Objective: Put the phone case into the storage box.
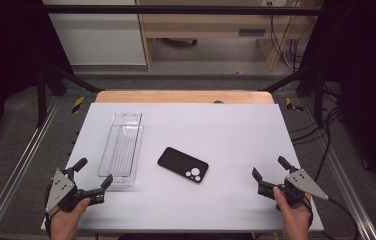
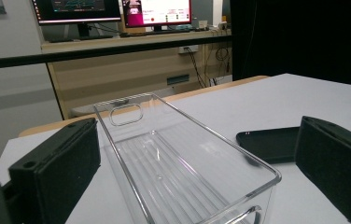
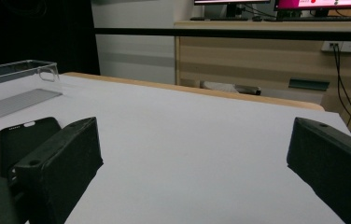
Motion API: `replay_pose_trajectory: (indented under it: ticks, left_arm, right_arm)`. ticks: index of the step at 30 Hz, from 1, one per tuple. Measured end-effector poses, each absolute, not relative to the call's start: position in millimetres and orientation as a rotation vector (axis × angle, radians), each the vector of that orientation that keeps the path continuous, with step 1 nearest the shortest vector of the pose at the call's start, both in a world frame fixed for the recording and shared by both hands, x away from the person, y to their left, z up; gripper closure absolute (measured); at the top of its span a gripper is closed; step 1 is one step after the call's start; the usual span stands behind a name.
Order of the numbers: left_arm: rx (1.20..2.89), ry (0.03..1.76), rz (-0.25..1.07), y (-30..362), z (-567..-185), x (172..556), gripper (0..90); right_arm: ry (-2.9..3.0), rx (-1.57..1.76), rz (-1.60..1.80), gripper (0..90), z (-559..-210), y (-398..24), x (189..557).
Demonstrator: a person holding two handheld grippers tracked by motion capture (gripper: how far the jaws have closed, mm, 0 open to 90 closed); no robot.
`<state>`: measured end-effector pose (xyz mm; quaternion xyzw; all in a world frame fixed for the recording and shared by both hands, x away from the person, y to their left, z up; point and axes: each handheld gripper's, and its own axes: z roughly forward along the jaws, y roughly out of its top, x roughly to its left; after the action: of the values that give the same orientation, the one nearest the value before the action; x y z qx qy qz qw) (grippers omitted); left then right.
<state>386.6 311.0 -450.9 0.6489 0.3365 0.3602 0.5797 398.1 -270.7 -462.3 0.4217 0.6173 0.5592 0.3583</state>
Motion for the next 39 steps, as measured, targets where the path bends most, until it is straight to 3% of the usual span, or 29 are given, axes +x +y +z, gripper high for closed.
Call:
replay_pose_trajectory:
  ticks: [10,23,39]
  left_arm:
    - [1.521,0.789,0.845,311.4,-451.1,386.2,0.0]
    - [1.525,0.791,0.850,311.6,-451.4,385.4,0.0]
    - [1.524,0.793,0.853,312.1,-451.3,384.6,0.1]
  right_arm:
    - [1.656,1.168,1.407,4.0,-463.0,-268.0,400.0]
    - [1.811,1.195,1.327,11.4,-465.2,-253.1,404.6]
    - [2.082,1.138,1.214,10.9,-445.4,-225.5,448.9]
